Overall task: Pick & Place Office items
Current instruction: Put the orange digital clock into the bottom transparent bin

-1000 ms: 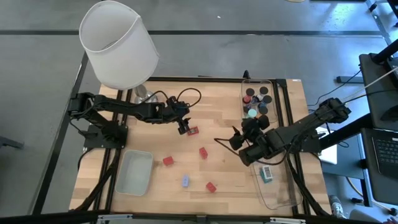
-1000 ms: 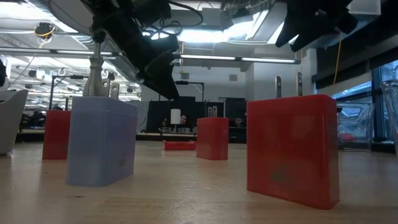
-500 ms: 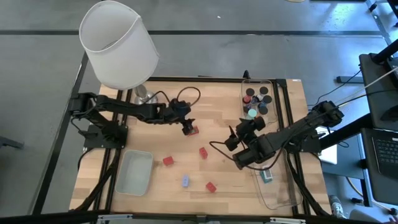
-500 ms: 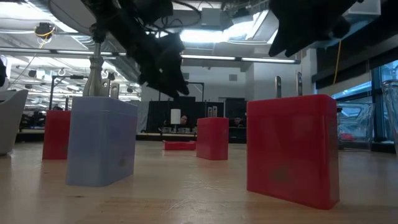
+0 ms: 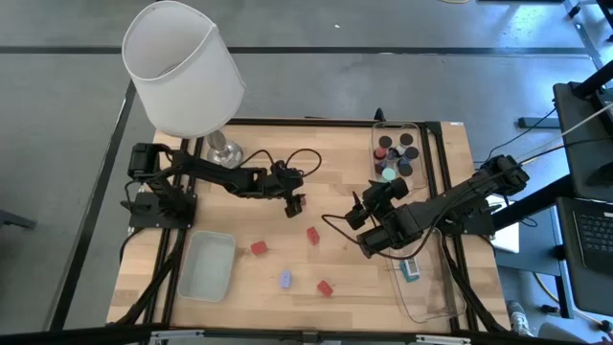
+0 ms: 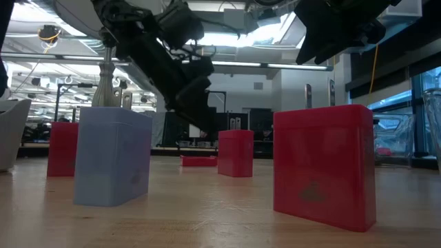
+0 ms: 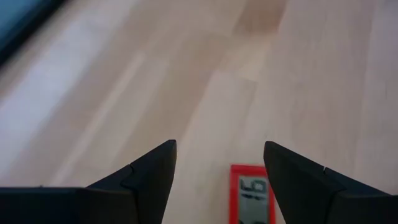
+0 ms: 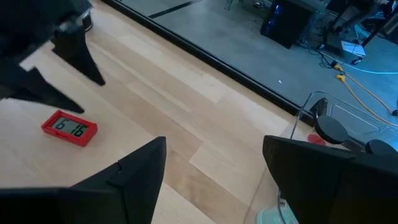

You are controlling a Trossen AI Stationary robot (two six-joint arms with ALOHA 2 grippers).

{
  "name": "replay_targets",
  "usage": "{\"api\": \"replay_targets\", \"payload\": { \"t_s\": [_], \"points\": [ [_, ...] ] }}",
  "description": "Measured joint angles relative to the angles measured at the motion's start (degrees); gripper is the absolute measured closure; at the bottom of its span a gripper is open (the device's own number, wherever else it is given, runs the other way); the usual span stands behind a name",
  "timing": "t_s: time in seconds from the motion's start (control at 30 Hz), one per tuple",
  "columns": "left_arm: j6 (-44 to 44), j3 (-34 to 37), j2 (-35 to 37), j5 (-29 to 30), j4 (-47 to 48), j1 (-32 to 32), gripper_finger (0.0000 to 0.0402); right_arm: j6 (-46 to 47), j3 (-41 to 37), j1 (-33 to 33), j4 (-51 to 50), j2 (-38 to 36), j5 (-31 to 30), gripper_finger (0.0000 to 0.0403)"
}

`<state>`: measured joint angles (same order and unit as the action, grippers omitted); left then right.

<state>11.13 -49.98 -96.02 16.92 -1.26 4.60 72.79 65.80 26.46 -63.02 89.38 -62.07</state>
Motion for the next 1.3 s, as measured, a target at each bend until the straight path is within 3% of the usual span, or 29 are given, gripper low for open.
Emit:
{"api": "replay_targets", "payload": {
  "t_s": [0.23, 0.4, 0.63, 0.8, 1.1, 1.3],
  "points": [
    [0.1, 0.0, -1.04, -11.4, 3.88, -0.22, 0.0162, -0.2, 0.0, 0.0, -0.02, 0.0, 0.16, 0.013],
    [-2.73, 0.0, -1.12, -11.62, 5.68, -1.57, 0.0162, -0.94, 0.0, 0.0, -0.04, 0.0, 0.14, 0.013],
    [-9.38, 0.01, -3.05, -8.19, 7.38, -2.69, 0.0162, -1.27, -1.55, -0.03, 0.23, 0.0, 0.12, 0.013],
    [-9.11, 0.02, -5.03, -4.07, 6.89, -1.88, 0.0162, -1.25, -2.27, -0.77, 0.5, 0.0, 0.12, 0.013],
    [-4.67, -0.28, -8.8, -9.57, 6.1, 0.48, 0.0166, -1.22, -2.32, -1.51, 0.68, 0.0, 1.04, 0.013],
    [-4.95, 0.0, -7.75, -11.7, 2.6, 0.55, 0.0219, -1.25, -2.32, -1.51, 0.8, 0.0, 1.14, 0.013]
  ]
}}
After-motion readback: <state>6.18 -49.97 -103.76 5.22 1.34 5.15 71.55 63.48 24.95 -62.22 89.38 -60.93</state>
